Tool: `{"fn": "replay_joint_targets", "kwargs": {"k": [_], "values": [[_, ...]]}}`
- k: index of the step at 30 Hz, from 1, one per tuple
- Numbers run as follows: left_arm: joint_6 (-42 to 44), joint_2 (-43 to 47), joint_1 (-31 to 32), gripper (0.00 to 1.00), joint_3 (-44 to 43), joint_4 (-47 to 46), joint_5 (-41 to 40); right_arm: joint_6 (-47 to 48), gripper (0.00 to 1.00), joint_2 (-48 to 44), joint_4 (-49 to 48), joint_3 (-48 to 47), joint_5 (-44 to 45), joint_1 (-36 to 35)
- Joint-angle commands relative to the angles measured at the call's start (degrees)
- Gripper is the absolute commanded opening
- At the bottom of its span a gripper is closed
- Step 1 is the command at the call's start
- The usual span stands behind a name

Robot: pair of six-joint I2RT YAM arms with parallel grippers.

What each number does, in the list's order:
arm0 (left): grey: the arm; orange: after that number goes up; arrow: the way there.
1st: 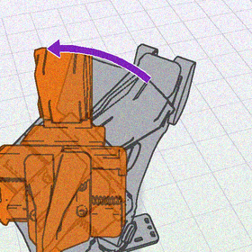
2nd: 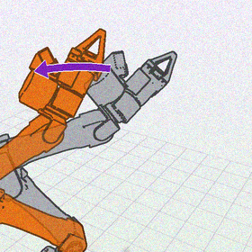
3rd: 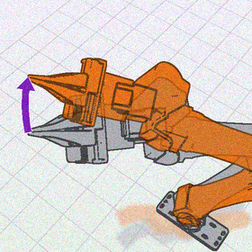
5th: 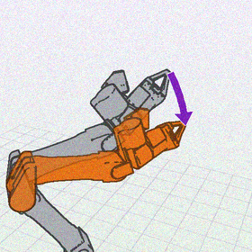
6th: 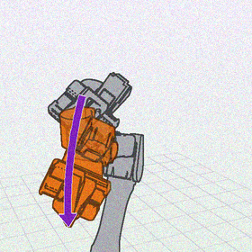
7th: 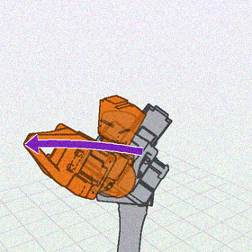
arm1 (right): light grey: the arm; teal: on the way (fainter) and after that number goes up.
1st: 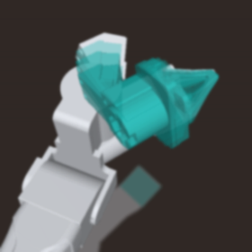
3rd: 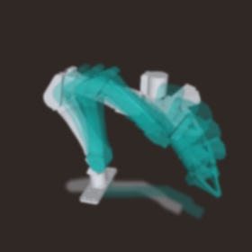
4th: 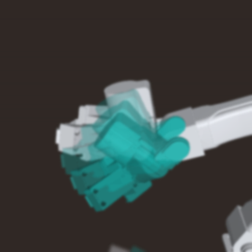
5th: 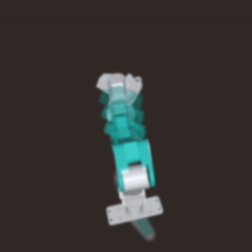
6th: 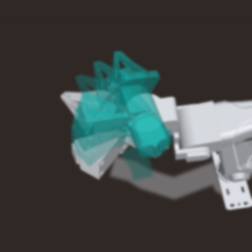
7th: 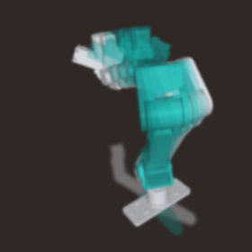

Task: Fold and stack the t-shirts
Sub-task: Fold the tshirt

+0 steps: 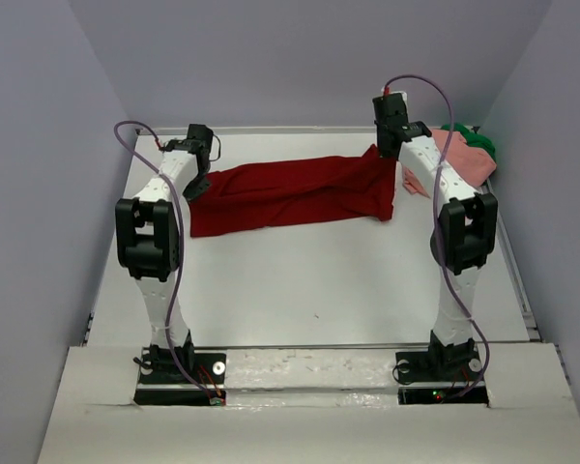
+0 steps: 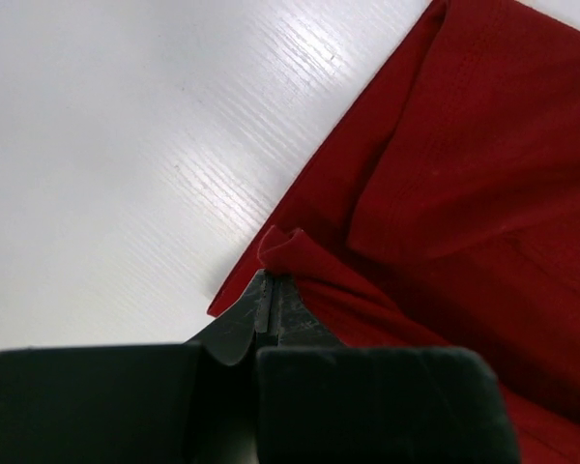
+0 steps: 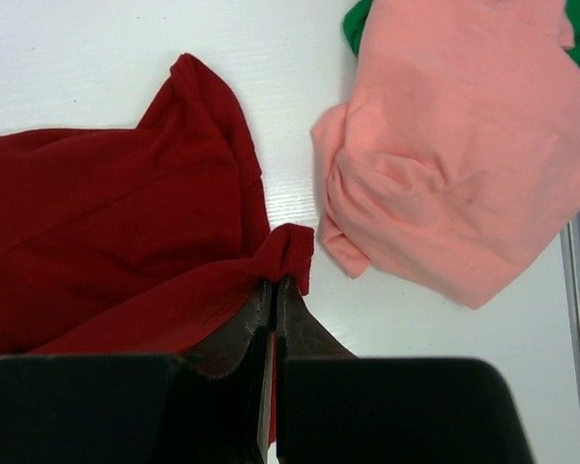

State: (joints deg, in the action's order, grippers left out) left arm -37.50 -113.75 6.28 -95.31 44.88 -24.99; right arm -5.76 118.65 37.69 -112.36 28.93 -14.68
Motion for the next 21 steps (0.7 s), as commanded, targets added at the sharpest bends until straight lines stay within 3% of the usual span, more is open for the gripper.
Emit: {"fn": "replay_joint_targets", "kwargs": {"k": [1,20,21], "values": [[0.93,-0.94,0.04,0.0,-4.44,2.58,-2.43,1.98,0.0,1.41,-1.57,-3.66,-1.77,0.26],[1.81,-7.88,0.04,0.0,-11.31,4.16,-4.8,4.88,0.0,9.93,2.21,-14.64,-6.16,0.26],[1.9,-8.15,0.04,0.0,-11.39,4.16,-4.71,4.88,0.07,10.02,2.3,-14.73,-6.43,0.26]]}}
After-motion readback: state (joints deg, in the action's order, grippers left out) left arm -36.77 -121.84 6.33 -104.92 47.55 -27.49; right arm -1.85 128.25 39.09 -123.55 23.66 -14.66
